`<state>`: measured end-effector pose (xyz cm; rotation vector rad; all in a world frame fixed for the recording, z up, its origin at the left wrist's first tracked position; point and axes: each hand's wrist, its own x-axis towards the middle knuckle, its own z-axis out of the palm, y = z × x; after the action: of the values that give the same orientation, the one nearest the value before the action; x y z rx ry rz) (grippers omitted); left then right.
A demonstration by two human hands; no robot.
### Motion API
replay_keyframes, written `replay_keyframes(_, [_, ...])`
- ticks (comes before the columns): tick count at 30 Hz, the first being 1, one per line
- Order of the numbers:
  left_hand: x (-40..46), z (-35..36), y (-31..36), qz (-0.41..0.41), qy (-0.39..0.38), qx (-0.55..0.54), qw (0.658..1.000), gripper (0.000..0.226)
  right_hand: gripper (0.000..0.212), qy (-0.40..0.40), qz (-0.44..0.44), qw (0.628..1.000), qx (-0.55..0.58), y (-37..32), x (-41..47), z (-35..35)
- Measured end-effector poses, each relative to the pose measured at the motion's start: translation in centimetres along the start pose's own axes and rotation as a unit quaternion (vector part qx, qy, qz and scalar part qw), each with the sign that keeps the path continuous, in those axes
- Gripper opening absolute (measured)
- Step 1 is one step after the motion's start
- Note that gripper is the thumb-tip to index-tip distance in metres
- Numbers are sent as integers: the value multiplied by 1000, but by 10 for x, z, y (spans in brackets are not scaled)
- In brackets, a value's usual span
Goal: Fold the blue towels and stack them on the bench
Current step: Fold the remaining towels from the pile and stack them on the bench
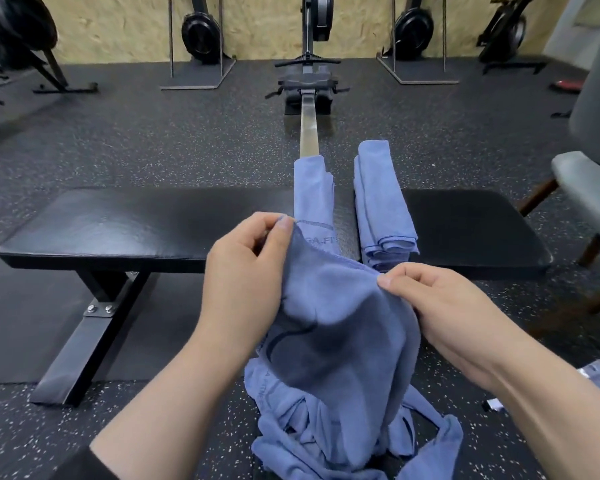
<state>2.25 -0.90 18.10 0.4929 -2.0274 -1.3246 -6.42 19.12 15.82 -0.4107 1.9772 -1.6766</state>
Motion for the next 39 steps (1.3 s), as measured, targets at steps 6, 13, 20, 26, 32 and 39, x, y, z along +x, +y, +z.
replay_keyframes(6, [-14,15,5,10,-86,13,996,15,20,36,10,997,61,3,2,0])
replay_keyframes(13, [-27,31,-1,91,-214,179,956,41,15,29,-162,966,-197,-4,-8,12])
replay_keyframes(20, [-23,29,-3,48,-268,234,934,22,16,10,-137,972,-190,-4,-8,7])
replay_keyframes(26, [-12,21,2,28,-123,138,982,28,16,-20,-102,980,-170,-3,-9,5])
replay_keyframes(32, [8,-1,-10,-18,-30,149,988,25,15,26,-112,976,-186,-3,-8,3])
replay_keyframes(39, [-13,10,-2,13,-142,170,975,23,16,28,-120,974,-188,-2,-8,7])
